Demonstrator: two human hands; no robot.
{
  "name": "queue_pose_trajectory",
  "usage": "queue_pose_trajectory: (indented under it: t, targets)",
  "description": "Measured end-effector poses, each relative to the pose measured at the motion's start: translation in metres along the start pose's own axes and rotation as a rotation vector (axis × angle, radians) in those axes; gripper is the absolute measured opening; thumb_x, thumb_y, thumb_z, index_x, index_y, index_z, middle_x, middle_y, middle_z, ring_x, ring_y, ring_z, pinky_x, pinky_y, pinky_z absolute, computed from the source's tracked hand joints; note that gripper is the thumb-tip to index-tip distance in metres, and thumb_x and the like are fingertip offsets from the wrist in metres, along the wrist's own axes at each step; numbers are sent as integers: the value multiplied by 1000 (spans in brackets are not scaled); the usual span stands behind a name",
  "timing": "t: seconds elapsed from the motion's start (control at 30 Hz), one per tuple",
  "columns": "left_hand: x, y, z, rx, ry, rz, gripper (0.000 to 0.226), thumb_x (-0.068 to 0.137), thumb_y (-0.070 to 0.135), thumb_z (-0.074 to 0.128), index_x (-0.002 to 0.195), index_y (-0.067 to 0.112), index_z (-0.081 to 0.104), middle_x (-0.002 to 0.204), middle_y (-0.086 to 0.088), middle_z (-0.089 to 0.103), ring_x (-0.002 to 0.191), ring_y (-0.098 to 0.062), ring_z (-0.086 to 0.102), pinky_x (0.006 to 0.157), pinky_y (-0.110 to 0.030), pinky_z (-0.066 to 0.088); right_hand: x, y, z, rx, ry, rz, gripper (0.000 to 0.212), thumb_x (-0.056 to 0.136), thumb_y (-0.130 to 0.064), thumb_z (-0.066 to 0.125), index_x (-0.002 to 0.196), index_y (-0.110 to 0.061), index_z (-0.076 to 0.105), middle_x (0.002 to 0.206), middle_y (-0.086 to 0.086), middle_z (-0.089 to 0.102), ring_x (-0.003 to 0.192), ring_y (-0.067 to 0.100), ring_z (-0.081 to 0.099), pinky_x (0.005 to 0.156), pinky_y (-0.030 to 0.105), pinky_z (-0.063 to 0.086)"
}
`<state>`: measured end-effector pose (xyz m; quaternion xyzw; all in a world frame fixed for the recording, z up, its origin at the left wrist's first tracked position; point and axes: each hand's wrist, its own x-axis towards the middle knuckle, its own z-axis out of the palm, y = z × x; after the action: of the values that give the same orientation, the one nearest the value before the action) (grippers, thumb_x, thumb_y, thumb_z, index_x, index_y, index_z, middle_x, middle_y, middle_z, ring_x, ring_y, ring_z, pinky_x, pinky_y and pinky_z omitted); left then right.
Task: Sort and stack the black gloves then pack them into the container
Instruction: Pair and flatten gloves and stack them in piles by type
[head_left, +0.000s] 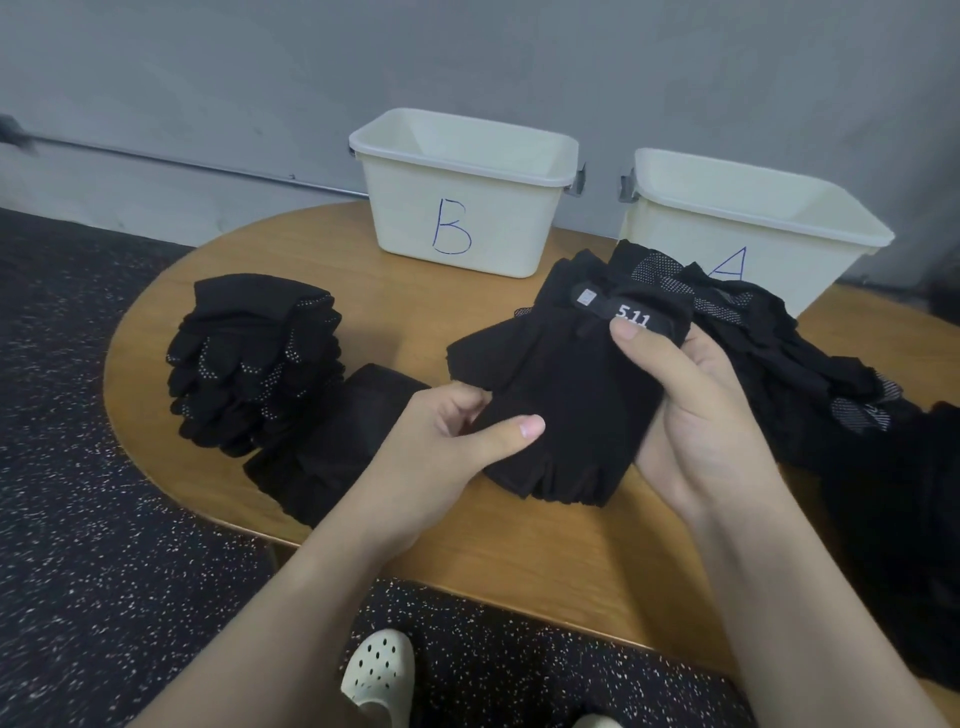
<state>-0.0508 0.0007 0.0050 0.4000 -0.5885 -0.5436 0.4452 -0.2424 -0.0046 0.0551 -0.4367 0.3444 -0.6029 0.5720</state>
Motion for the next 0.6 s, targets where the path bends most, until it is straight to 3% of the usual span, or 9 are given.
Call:
queue_pose_trajectory:
  t: [0.07, 0.13, 0.27, 0.37, 0.53, 0.6]
  targets:
    - [-5, 1, 0, 40, -48, -28, 13, 95, 24, 72, 94, 13, 77, 99, -7, 76, 101, -20, 72, 96, -33, 55, -6, -5, 0, 5, -6, 0, 38, 100, -11, 58, 133, 8, 58, 134, 33, 61, 126, 49, 59, 108, 62, 47]
    - [-11, 6, 2, 83, -104, -37, 16, 98, 14, 68, 86, 23, 76, 91, 4, 76, 94, -8, 71, 86, -24, 53, -13, -12, -1, 4, -9, -12, 38, 100, -11, 54, 134, 7, 58, 134, 30, 62, 127, 48, 59, 109, 59, 47]
    - [-16, 12, 7, 92, -193, -21, 12, 97, 17, 70, 98, 6, 74, 103, -12, 76, 102, -27, 72, 98, -44, 56, -27, -25, -1, 16, 16, -37, 44, 100, -12, 56, 139, 8, 52, 137, 27, 61, 129, 43, 59, 105, 52, 52]
    - [-20, 20, 13, 86, -239, -32, 25, 96, 26, 73, 108, 4, 72, 111, -12, 75, 111, -25, 70, 105, -49, 51, -37, -36, -2, 30, 35, -51, 44, 100, -12, 53, 140, 6, 52, 137, 23, 63, 128, 38, 61, 101, 45, 55]
    - [-24, 36, 38, -5, -162, 32, 29, 84, 38, 73, 110, 26, 74, 110, 12, 77, 108, -4, 70, 96, -23, 54, -47, -43, -7, 4, 44, -68, 43, 101, -12, 54, 140, 4, 53, 135, 22, 65, 125, 37, 63, 96, 42, 57]
    - [-23, 38, 48, -50, -103, 67, 28, 85, 38, 78, 112, 28, 74, 112, 13, 77, 111, -4, 69, 98, -28, 54, -49, -44, -11, -16, 44, -70, 43, 101, -13, 56, 140, 5, 53, 136, 23, 64, 127, 38, 62, 98, 43, 55]
